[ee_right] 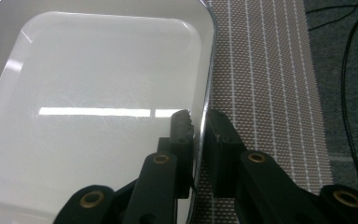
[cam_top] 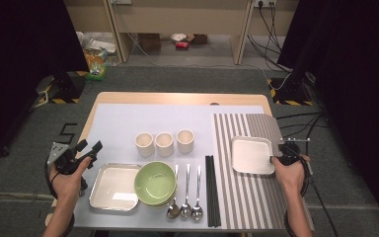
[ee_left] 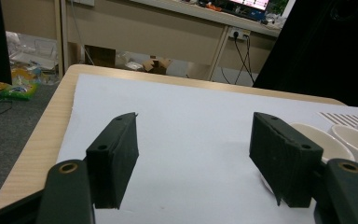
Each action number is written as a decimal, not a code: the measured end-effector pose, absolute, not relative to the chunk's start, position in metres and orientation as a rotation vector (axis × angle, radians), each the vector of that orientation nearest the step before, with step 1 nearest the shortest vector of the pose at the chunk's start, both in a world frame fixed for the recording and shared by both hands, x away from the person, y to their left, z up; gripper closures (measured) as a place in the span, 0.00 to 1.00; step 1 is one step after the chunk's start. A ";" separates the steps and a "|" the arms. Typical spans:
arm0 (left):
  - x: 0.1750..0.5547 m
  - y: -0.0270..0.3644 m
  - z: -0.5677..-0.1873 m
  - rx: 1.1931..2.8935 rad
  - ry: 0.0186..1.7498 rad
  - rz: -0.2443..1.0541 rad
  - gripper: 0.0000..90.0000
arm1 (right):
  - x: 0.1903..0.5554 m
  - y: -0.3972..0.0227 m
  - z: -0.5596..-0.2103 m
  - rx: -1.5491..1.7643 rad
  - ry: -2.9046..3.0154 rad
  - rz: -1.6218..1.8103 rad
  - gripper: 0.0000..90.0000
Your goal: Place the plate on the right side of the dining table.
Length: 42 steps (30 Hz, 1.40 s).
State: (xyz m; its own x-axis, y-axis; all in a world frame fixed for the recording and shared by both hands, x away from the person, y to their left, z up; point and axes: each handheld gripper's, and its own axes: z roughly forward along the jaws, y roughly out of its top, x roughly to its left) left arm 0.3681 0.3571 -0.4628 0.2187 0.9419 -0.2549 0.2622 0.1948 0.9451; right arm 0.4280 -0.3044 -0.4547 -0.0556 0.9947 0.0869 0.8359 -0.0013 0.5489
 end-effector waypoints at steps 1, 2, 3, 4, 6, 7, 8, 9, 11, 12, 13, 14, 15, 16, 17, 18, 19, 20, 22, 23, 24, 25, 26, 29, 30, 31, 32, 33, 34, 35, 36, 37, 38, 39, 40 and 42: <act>0.368 0.357 -0.463 1.312 1.287 0.732 0.35 | 0.428 -0.306 -0.455 1.887 1.960 0.673 0.92; 0.368 0.357 -0.463 1.312 1.287 0.732 0.35 | 0.429 -0.307 -0.455 1.876 1.969 0.673 0.92; 0.368 0.357 -0.463 1.311 1.286 0.731 0.35 | 0.430 -0.309 -0.455 1.863 1.980 0.671 0.92; 0.368 0.357 -0.463 1.311 1.286 0.731 0.35 | 0.430 -0.309 -0.455 1.863 1.984 0.674 0.92; 0.368 0.356 -0.463 1.310 1.287 0.731 0.35 | 0.431 -0.311 -0.455 1.852 1.993 0.678 0.92; 0.368 0.356 -0.463 1.310 1.287 0.731 0.35 | 0.432 -0.312 -0.454 1.859 1.990 0.679 0.93; 0.368 0.356 -0.463 1.310 1.287 0.730 0.35 | 0.432 -0.313 -0.454 1.848 1.996 0.678 0.93; 0.368 0.356 -0.463 1.311 1.288 0.730 0.35 | 0.432 -0.313 -0.454 1.847 1.998 0.679 0.93; 0.368 0.356 -0.463 1.310 1.289 0.729 0.35 | 0.433 -0.314 -0.454 1.842 2.003 0.682 0.93; 0.368 0.356 -0.463 1.311 1.289 0.730 0.35 | 0.434 -0.315 -0.455 1.833 2.007 0.683 0.93; 0.369 0.356 -0.463 1.311 1.290 0.730 0.35 | 0.434 -0.315 -0.455 1.844 2.003 0.687 0.93; 0.369 0.356 -0.463 1.312 1.289 0.730 0.35 | 0.434 -0.315 -0.455 1.847 1.999 0.693 0.93; 0.369 0.356 -0.464 1.314 1.288 0.730 0.35 | 0.435 -0.315 -0.455 1.849 1.997 0.693 0.93; 0.369 0.356 -0.464 1.314 1.288 0.729 0.35 | 0.434 -0.315 -0.455 1.849 1.991 0.695 0.94; 0.369 0.356 -0.464 1.315 1.288 0.728 0.35 | 0.434 -0.315 -0.455 1.854 1.986 0.691 0.94; 0.368 0.356 -0.464 1.315 1.288 0.729 0.35 | 0.433 -0.314 -0.455 1.862 1.984 0.691 0.94; 0.368 0.356 -0.464 1.313 1.288 0.729 0.35 | 0.433 -0.314 -0.455 1.866 1.981 0.693 0.94; 0.368 0.356 -0.464 1.311 1.289 0.729 0.35 | 0.431 -0.313 -0.455 1.873 1.978 0.692 0.94; 0.368 0.356 -0.464 1.311 1.290 0.729 0.35 | 0.429 -0.312 -0.454 1.874 1.980 0.692 0.94; 0.368 0.356 -0.464 1.310 1.289 0.728 0.35 | 0.428 -0.312 -0.454 1.865 1.983 0.691 0.94; 0.368 0.356 -0.464 1.311 1.288 0.728 0.35 | 0.427 -0.312 -0.454 1.864 1.984 0.692 0.94; 0.368 0.356 -0.464 1.313 1.288 0.729 0.35 | 0.427 -0.312 -0.454 1.874 1.980 0.693 0.94; 0.368 0.356 -0.464 1.310 1.289 0.728 0.35 | 0.426 -0.313 -0.454 1.867 1.981 0.692 0.94; 0.368 0.356 -0.464 1.312 1.289 0.728 0.35 | 0.423 -0.312 -0.454 1.869 1.979 0.687 0.94; 0.368 0.356 -0.464 1.314 1.289 0.728 0.35 | 0.423 -0.312 -0.454 1.862 1.980 0.688 0.94; 0.368 0.356 -0.464 1.312 1.290 0.728 0.35 | 0.422 -0.313 -0.454 1.870 1.978 0.688 0.94; 0.368 0.356 -0.464 1.312 1.290 0.728 0.35 | 0.421 -0.313 -0.455 1.872 1.977 0.688 0.94; 0.368 0.356 -0.464 1.311 1.290 0.727 0.35 | 0.420 -0.313 -0.455 1.878 1.975 0.694 0.94; 0.368 0.357 -0.464 1.313 1.290 0.729 0.35 | 0.418 -0.314 -0.455 1.874 1.978 0.692 0.94; 0.368 0.357 -0.464 1.312 1.291 0.729 0.35 | 0.417 -0.314 -0.455 1.878 1.975 0.692 0.94; 0.368 0.357 -0.464 1.311 1.291 0.729 0.35 | 0.415 -0.314 -0.455 1.871 1.982 0.687 0.94; 0.368 0.357 -0.464 1.312 1.291 0.728 0.35 | 0.414 -0.314 -0.455 1.877 1.977 0.687 0.94; 0.368 0.356 -0.464 1.313 1.290 0.729 0.35 | 0.413 -0.314 -0.455 1.871 1.982 0.687 0.94; 0.368 0.356 -0.464 1.313 1.290 0.728 0.35 | 0.413 -0.314 -0.455 1.865 1.984 0.687 0.94; 0.368 0.356 -0.464 1.315 1.289 0.728 0.35 | 0.412 -0.314 -0.455 1.877 1.978 0.689 0.94; 0.368 0.356 -0.464 1.314 1.288 0.728 0.35 | 0.411 -0.314 -0.455 1.870 1.983 0.688 0.94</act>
